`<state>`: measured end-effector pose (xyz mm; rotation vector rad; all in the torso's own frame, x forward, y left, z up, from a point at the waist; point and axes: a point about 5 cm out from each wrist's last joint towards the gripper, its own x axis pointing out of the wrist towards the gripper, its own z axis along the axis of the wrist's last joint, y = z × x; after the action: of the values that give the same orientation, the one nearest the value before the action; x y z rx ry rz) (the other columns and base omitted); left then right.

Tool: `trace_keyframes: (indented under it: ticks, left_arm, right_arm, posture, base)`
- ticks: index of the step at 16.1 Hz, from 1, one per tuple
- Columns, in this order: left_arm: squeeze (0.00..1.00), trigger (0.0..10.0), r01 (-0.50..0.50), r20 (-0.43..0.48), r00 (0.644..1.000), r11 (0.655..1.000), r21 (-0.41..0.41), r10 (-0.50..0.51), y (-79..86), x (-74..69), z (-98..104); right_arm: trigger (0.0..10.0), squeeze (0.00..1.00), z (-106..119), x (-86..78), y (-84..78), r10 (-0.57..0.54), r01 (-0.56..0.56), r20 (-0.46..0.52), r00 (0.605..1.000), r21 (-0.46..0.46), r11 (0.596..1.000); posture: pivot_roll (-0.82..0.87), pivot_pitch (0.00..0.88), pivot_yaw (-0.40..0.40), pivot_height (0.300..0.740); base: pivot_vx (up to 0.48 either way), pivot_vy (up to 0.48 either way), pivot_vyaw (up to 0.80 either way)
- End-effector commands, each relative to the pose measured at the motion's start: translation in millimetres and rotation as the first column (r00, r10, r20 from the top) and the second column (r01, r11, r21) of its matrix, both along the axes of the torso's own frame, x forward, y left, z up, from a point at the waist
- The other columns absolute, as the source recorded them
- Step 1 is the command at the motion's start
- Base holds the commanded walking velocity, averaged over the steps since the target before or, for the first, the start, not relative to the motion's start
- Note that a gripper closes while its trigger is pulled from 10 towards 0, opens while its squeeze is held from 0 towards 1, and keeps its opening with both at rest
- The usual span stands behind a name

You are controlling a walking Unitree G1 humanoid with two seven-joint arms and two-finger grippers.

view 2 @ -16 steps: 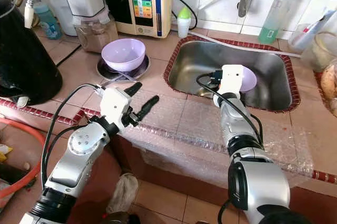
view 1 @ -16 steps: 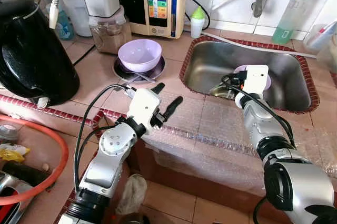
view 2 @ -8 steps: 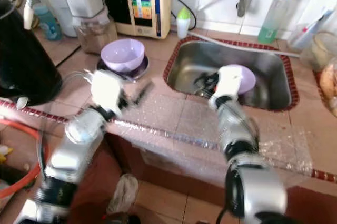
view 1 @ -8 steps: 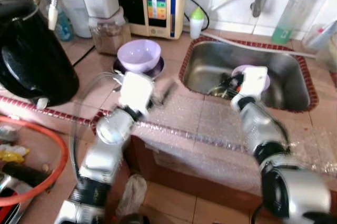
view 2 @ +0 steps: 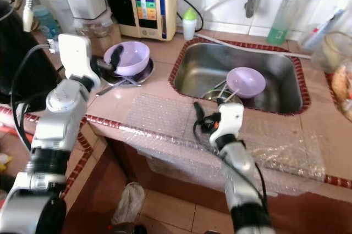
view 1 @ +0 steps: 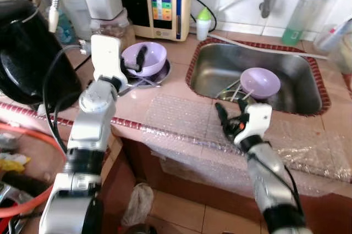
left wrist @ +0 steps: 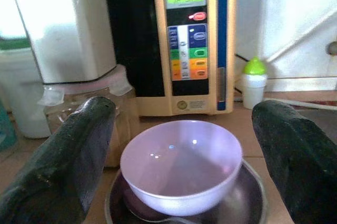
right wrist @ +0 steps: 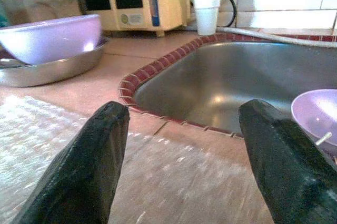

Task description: Kitchen organization

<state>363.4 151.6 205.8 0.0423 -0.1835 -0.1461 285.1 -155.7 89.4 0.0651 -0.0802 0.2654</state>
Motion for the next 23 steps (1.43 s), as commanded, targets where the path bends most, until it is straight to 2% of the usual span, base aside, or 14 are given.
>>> trace_keyframes:
  ticks: [1,2,3,4,7,9,11,13,15,17,18,19,21,23]
  left_arm:
    - [0.8,10.0,-0.067,-0.025,0.997,0.997,-0.022,0.067,15.2,7.6,2]
    - [0.89,10.0,-0.088,-0.054,0.995,0.996,-0.022,0.087,18.2,10.9,0]
    - [0.84,10.0,-0.118,-0.097,0.989,0.993,-0.026,0.115,22.8,15.8,-4]
    - [0.0,10.0,-0.184,-0.153,0.973,0.981,-0.061,0.173,34.1,23.0,-9]
    - [0.0,10.0,-0.214,-0.222,0.956,0.974,-0.078,0.193,39.7,29.2,-18]
    - [0.0,10.0,-0.21,-0.283,0.942,0.975,-0.07,0.183,34.0,34.3,-28]
    - [0.0,10.0,-0.201,-0.3,0.938,0.978,-0.057,0.175,28.8,37.4,-31]
    - [0.0,10.0,-0.204,-0.33,0.927,0.977,-0.052,0.177,26.8,37.3,-38]
    - [0.0,10.0,-0.211,-0.347,0.921,0.976,-0.06,0.178,26.9,37.2,-43]
    - [0.0,10.0,-0.254,-0.395,0.894,0.965,-0.058,0.212,32.1,35.4,-53]
    - [0.0,8.7,-0.271,-0.393,0.89,0.961,-0.054,0.229,34.8,35.2,-54]
    - [0.0,6.1,-0.276,-0.4,0.886,0.96,-0.046,0.235,35.6,35.0,-55]
    - [0.0,2.5,-0.285,-0.434,0.871,0.957,-0.062,0.231,33.2,35.2,-58]
    - [0.0,0.2,-0.287,-0.445,0.869,0.953,-0.096,0.217,29.9,36.5,-58]
  right_arm:
    - [10.0,1.0,4,-14.6,12.6,0.03,-0.03,-0.011,0.999,-0.002,1.0]
    - [10.0,0.96,2,-20.1,16.8,0.038,-0.038,-0.023,0.999,0.002,0.999]
    - [10.0,0.63,2,-29.2,22.6,0.047,-0.047,-0.045,0.998,0.006,0.999]
    - [10.0,0.0,4,-38.7,33.1,0.073,-0.073,-0.055,0.996,0.006,0.997]
    - [10.0,0.0,10,-44.7,36.2,0.081,-0.082,-0.064,0.995,-0.004,0.997]
    - [10.0,0.0,27,-43.7,38.4,0.105,-0.105,-0.013,0.994,-0.029,0.994]
    - [10.0,0.0,56,-34.9,43.8,0.118,-0.111,0.096,0.988,-0.082,0.99]
    - [10.0,0.0,74,-27.7,45.3,0.104,-0.092,0.157,0.982,-0.083,0.992]
    - [10.0,0.0,82,-24.0,47.3,0.107,-0.094,0.171,0.98,-0.083,0.992]
    - [10.0,0.0,85,-22.2,46.3,0.109,-0.093,0.172,0.979,-0.096,0.991]
    - [10.0,0.0,84,-22.1,44.9,0.111,-0.094,0.167,0.98,-0.106,0.99]
    - [10.0,0.0,83,-22.5,43.9,0.111,-0.093,0.164,0.98,-0.111,0.989]
    - [10.0,0.0,83,-22.2,43.5,0.108,-0.091,0.153,0.982,-0.112,0.99]
    - [10.0,0.0,82,-22.6,45.0,0.109,-0.093,0.147,0.983,-0.112,0.989]
  posture:
    - [-0.13,0.026,0.103,0.74]
    - [-0.13,0.028,0.104,0.74]
    - [-0.14,0.034,0.11,0.74]
    - [-0.16,0.043,0.125,0.74]
    - [-0.17,0.052,0.124,0.74]
    - [-0.18,0.058,0.122,0.74]
    - [-0.19,0.056,0.121,0.74]
    - [-0.18,0.05,0.116,0.74]
    - [-0.18,0.039,0.112,0.74]
    - [-0.19,0.029,0.098,0.74]
    - [-0.19,0.029,0.097,0.74]
    - [-0.19,0.029,0.097,0.74]
    - [-0.19,0.026,0.098,0.74]
    - [-0.2,0.024,0.103,0.74]
  base:
    - [0.0,0.0,0.0]
    - [0.0,0.0,0.0]
    - [0.0,0.0,0.0]
    - [0.0,0.0,0.0]
    - [0.0,0.0,0.0]
    - [0.0,0.0,0.0]
    - [0.0,0.0,0.0]
    - [0.0,0.0,0.0]
    - [0.0,0.0,0.0]
    - [0.0,0.0,0.0]
    - [0.0,0.0,0.0]
    - [0.0,0.0,0.0]
    - [0.0,0.0,0.0]
    - [0.0,0.0,0.0]
